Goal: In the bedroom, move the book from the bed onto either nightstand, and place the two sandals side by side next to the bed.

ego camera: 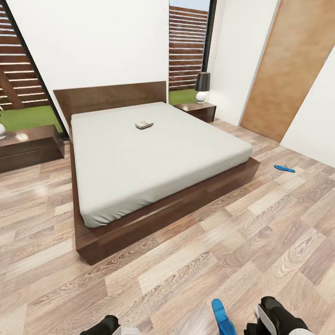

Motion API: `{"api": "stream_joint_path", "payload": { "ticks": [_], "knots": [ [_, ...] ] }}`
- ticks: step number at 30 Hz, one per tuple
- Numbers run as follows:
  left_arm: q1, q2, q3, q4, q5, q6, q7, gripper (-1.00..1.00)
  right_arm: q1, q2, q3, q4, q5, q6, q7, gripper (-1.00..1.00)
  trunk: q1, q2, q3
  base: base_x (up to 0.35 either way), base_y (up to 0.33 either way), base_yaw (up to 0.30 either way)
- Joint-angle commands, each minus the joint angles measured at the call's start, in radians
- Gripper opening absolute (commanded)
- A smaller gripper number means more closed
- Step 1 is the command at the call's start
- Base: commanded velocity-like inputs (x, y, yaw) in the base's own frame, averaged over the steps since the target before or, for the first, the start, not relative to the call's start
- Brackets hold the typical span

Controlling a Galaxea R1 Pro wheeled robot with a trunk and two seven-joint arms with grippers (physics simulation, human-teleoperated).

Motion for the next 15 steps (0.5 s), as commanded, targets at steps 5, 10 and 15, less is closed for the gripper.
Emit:
{"api": "stream_joint_path", "payload": {
  "ticks": [5,10,15],
  "knots": [
    [0.0,0.001,0.0,-0.002,0.0,0.006,0.0,1.0,-0.008,0.005,0.01,0.0,0.004,0.008,-0.001,1.0,0.0,0.0,-0.001,0.0,0.0,0.0],
    [0.0,0.001,-0.001,-0.002,0.0,0.003,0.0,1.0,-0.008,0.006,0.024,0.002,0.005,0.008,-0.025,1.0,0.0,0.0,-0.001,0.0,0.0,0.0],
    [0.001,0.001,-0.002,-0.002,0.0,-0.002,0.002,1.0,-0.007,0.007,0.033,0.008,0.002,0.009,-0.122,1.0,0.0,0.0,-0.001,0.0,0.0,0.0]
  ]
}}
